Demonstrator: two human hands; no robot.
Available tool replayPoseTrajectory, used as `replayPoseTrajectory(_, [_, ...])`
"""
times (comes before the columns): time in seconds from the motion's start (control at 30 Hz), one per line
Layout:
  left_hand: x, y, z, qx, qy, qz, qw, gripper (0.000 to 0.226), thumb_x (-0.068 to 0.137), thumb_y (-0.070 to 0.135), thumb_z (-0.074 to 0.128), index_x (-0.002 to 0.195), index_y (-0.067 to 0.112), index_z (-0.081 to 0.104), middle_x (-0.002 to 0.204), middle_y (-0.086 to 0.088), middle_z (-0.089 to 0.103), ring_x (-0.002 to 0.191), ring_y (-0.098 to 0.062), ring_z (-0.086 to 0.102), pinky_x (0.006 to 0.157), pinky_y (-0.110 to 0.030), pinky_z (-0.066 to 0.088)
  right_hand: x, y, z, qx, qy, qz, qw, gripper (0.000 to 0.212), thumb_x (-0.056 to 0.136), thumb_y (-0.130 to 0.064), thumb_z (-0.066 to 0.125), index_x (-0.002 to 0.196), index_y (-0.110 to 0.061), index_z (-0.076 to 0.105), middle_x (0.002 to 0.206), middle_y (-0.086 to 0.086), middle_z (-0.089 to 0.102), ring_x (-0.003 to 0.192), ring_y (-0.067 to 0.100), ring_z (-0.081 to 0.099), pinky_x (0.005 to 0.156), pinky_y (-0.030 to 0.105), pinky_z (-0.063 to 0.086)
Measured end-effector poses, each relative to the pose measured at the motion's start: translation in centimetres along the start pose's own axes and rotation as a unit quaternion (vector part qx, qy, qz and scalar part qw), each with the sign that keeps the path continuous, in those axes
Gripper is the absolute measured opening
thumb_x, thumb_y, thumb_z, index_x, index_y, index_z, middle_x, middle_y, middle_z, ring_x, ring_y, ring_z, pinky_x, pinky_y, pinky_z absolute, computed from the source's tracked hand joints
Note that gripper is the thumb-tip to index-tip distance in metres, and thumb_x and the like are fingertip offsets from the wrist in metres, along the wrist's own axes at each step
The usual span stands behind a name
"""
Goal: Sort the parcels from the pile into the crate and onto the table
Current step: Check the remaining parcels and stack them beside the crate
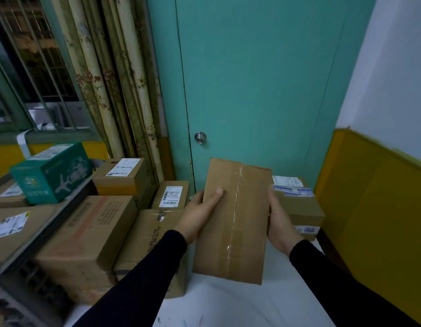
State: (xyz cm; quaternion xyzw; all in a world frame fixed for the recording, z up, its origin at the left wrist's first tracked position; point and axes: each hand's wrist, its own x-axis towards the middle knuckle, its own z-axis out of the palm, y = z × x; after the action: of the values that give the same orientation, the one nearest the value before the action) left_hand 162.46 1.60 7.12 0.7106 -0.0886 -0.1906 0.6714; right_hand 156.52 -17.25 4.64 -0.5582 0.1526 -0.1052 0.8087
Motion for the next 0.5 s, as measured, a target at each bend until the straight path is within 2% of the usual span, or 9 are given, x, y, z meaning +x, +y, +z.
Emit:
replayPoseTrajectory(0.03, [0.1, 0.2, -0.5, -0.029, -0.015, -0.009, 0.999, 0.068, 0.082, 0.073, 0.062, 0.133, 0.029, 0.057, 0.122, 0.006, 0.069, 0.114, -0.015, 0.066, 0.104, -0.038, 0.05, 0.3, 0.0, -0.3, 0.021, 0.009, 0.012, 1.0, 0.067, 0.089, -0.073, 0.043, 0.132, -0.027, 0.064, 0.125, 0.0, 0.072, 0.117, 0.021, 0.068, 0.099, 0.045, 0.053])
replayPoseTrajectory(0.1, [0.2, 0.6, -1.0, -0.089, -0.014, -0.028, 0.996, 0.077, 0.078, 0.082, 0.051, 0.135, 0.031, 0.057, 0.129, 0.001, 0.065, 0.121, -0.021, 0.06, 0.108, -0.043, 0.044, 0.8, 0.0, -0.8, 0.055, 0.048, 0.027, 0.997, 0.077, 0.086, -0.079, 0.038, 0.137, -0.025, 0.06, 0.131, 0.0, 0.067, 0.121, 0.023, 0.063, 0.101, 0.046, 0.051])
replayPoseTrajectory(0.2, [1.1, 0.3, -2.0, -0.153, 0.005, -0.075, 0.985, 0.097, 0.066, 0.09, 0.049, 0.138, 0.025, 0.059, 0.132, -0.008, 0.065, 0.123, -0.03, 0.06, 0.111, -0.052, 0.043, 1.4, 0.3, -1.4, 0.055, 0.07, 0.04, 0.995, 0.063, 0.101, -0.064, 0.034, 0.139, -0.021, 0.058, 0.134, 0.005, 0.065, 0.124, 0.025, 0.061, 0.105, 0.048, 0.049])
replayPoseTrajectory(0.3, [1.1, 0.2, -2.5, -0.177, -0.013, -0.119, 0.977, 0.101, 0.061, 0.095, 0.056, 0.134, 0.025, 0.054, 0.13, -0.013, 0.066, 0.122, -0.036, 0.061, 0.109, -0.06, 0.041, 1.0, 0.3, -1.3, 0.006, 0.057, 0.049, 0.997, 0.038, 0.107, -0.041, 0.043, 0.132, -0.022, 0.064, 0.124, 0.01, 0.072, 0.115, 0.03, 0.068, 0.099, 0.049, 0.054])
replayPoseTrajectory(0.33, [1.1, 0.0, -2.6, -0.173, -0.012, -0.126, 0.977, 0.098, 0.062, 0.091, 0.063, 0.134, 0.024, 0.055, 0.128, -0.014, 0.068, 0.12, -0.037, 0.063, 0.108, -0.059, 0.043, 1.0, 0.4, -1.3, -0.007, 0.051, 0.039, 0.998, 0.031, 0.108, -0.031, 0.045, 0.13, -0.024, 0.065, 0.123, 0.009, 0.073, 0.113, 0.029, 0.069, 0.098, 0.049, 0.055])
replayPoseTrajectory(0.4, [0.8, -0.1, -2.5, -0.17, -0.012, -0.106, 0.98, 0.072, 0.078, 0.068, 0.071, 0.133, 0.022, 0.058, 0.119, -0.012, 0.074, 0.112, -0.033, 0.069, 0.101, -0.051, 0.053, 0.9, 0.5, -0.9, -0.036, 0.044, 0.02, 0.998, 0.027, 0.108, -0.021, 0.047, 0.127, -0.03, 0.064, 0.129, 0.006, 0.069, 0.117, 0.026, 0.067, 0.105, 0.049, 0.051])
replayPoseTrajectory(0.43, [0.7, -0.3, -2.3, -0.171, -0.011, -0.097, 0.98, 0.058, 0.087, 0.053, 0.07, 0.134, 0.022, 0.057, 0.116, -0.01, 0.075, 0.109, -0.03, 0.071, 0.095, -0.045, 0.056, 0.6, 0.2, -0.5, -0.051, 0.043, 0.012, 0.998, 0.026, 0.107, -0.019, 0.047, 0.125, -0.031, 0.062, 0.132, 0.005, 0.066, 0.119, 0.025, 0.065, 0.108, 0.048, 0.049])
replayPoseTrajectory(0.5, [0.5, -0.7, -2.0, -0.176, -0.015, -0.081, 0.981, 0.051, 0.094, 0.036, 0.066, 0.14, 0.021, 0.052, 0.122, -0.008, 0.073, 0.112, -0.028, 0.07, 0.093, -0.041, 0.058, 0.8, 0.5, -0.3, -0.073, 0.066, 0.001, 0.995, 0.024, 0.105, -0.027, 0.053, 0.128, -0.029, 0.06, 0.136, 0.004, 0.063, 0.123, 0.024, 0.061, 0.11, 0.048, 0.047])
